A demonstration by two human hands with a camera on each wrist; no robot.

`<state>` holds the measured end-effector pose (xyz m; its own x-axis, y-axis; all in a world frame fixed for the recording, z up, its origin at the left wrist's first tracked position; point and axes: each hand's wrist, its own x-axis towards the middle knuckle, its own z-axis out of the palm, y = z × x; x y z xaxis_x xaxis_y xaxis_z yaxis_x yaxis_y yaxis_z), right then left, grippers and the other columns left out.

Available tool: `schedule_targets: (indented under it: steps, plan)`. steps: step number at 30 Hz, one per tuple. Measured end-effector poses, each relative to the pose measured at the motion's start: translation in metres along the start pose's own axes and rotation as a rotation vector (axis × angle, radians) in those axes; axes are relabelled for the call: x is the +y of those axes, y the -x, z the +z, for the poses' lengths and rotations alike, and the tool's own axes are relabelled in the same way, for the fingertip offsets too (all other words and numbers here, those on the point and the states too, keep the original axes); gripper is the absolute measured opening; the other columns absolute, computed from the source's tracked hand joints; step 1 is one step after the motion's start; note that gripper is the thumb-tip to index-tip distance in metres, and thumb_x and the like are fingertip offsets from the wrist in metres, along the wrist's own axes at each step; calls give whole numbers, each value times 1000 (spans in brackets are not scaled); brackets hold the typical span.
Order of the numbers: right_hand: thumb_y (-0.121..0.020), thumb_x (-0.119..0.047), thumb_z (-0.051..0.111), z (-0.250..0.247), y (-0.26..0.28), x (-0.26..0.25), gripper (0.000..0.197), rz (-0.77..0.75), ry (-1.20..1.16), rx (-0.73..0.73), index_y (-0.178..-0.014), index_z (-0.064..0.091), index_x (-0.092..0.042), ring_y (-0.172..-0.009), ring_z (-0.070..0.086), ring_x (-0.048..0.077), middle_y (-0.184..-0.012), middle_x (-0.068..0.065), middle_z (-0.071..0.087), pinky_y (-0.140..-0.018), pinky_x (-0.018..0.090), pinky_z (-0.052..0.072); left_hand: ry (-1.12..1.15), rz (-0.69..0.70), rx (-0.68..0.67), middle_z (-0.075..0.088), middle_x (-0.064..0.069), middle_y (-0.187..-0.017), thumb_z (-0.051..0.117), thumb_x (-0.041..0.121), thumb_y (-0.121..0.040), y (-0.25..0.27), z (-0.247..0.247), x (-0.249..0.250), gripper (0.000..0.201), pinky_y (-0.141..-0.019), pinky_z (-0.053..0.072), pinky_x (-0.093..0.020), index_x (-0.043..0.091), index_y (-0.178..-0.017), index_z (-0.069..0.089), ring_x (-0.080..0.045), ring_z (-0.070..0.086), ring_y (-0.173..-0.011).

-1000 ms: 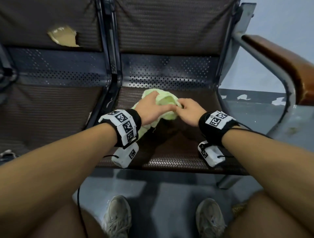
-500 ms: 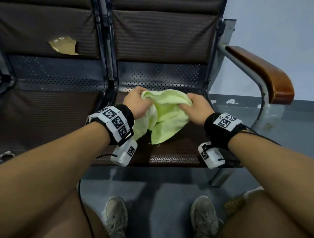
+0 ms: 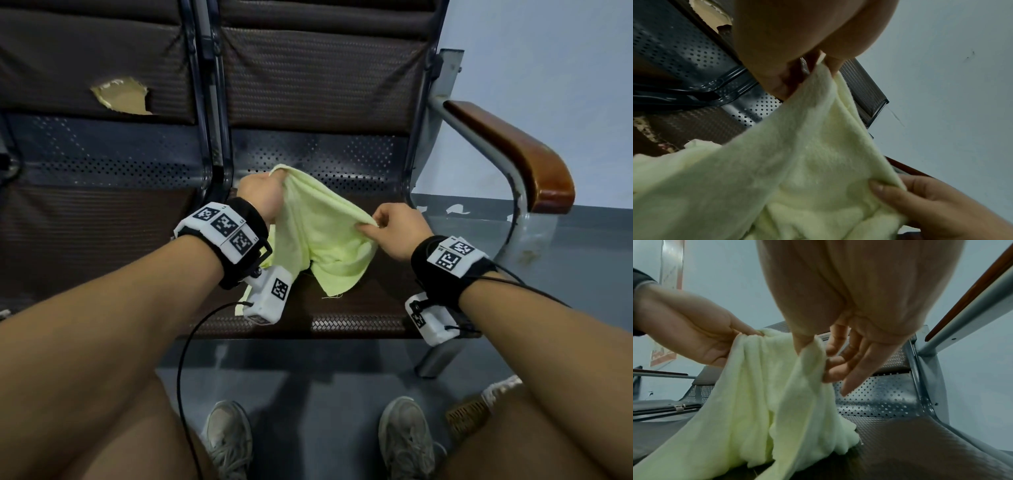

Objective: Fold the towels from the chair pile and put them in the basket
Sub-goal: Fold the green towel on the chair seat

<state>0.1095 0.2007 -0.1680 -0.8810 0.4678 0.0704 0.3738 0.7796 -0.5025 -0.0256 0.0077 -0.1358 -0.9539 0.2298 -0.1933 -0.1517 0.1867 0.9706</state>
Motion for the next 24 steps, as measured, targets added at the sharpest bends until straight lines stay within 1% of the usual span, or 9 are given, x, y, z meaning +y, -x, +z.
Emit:
schedule_targets:
  steps: [4,6,9,11,15,17,19,21,24]
  plan:
    - [-85,-45,73,-1,-1,-12,45,-92,-208,58,-62,42,-21,-54,47,2,-56,-11,49,-52,24,35,64,-4,-11,58,-16,-88,47,19,-94,1,0,-1,25,-67,45,-39,1,-95,64,-28,58,-80]
    - [-84,-41,75,-1,1,-22,44,-156,-310,57,-65,39,-23,-55,48,2,-58,-11,50,-57,26,41,109,-5,-38,64,-17,-89,42,8,-93,5,2,3,26,-67,54,-44,1,-99,66,-29,64,-78]
    - [-85,-26,76,2,7,-37,30,-226,-490,-47,-87,47,-18,-76,67,31,-81,4,70,-73,47,56,186,-1,-68,67,-19,-93,45,2,-94,9,6,7,22,-71,58,-52,5,-104,65,-33,67,-78]
    - [-86,-23,75,4,11,-43,30,-251,-545,-120,-98,48,-19,-81,69,37,-87,6,74,-73,49,58,203,0,-65,66,-17,-90,54,0,-92,10,9,7,12,-64,59,-44,7,-99,62,-31,67,-74]
    - [-92,-34,68,6,14,-44,22,-396,-266,-107,-102,50,-28,-58,58,5,-72,-4,67,-65,37,49,259,-32,-25,62,-19,-88,57,4,-91,7,10,8,7,-75,58,-53,8,-87,58,-30,63,-78]
    - [-96,-33,61,7,16,-44,34,-453,-167,-104,-125,43,-32,-53,54,5,-65,-6,62,-60,36,46,334,-63,-19,64,-21,-89,53,7,-94,6,10,12,8,-73,58,-53,5,-93,60,-32,65,-77]
    - [-98,-27,54,7,17,-46,53,-531,-95,-98,-143,29,-38,-50,53,14,-60,1,56,-54,38,45,410,-89,9,66,-18,-83,48,8,-94,4,9,13,18,-57,58,-39,1,-101,63,-29,65,-66]
    - [-99,-25,51,6,14,-47,47,-600,14,-119,-140,35,-42,-53,52,9,-63,-3,54,-55,36,46,457,-83,52,62,-12,-75,44,10,-95,2,8,15,20,-43,47,-26,2,-96,62,-25,60,-60]
    - [-96,-29,50,10,11,-45,25,-501,170,-253,-112,66,-38,-78,61,8,-85,-12,65,-74,35,53,476,-66,55,62,-9,-75,40,10,-94,5,10,17,21,-44,45,-23,5,-88,60,-24,59,-65]
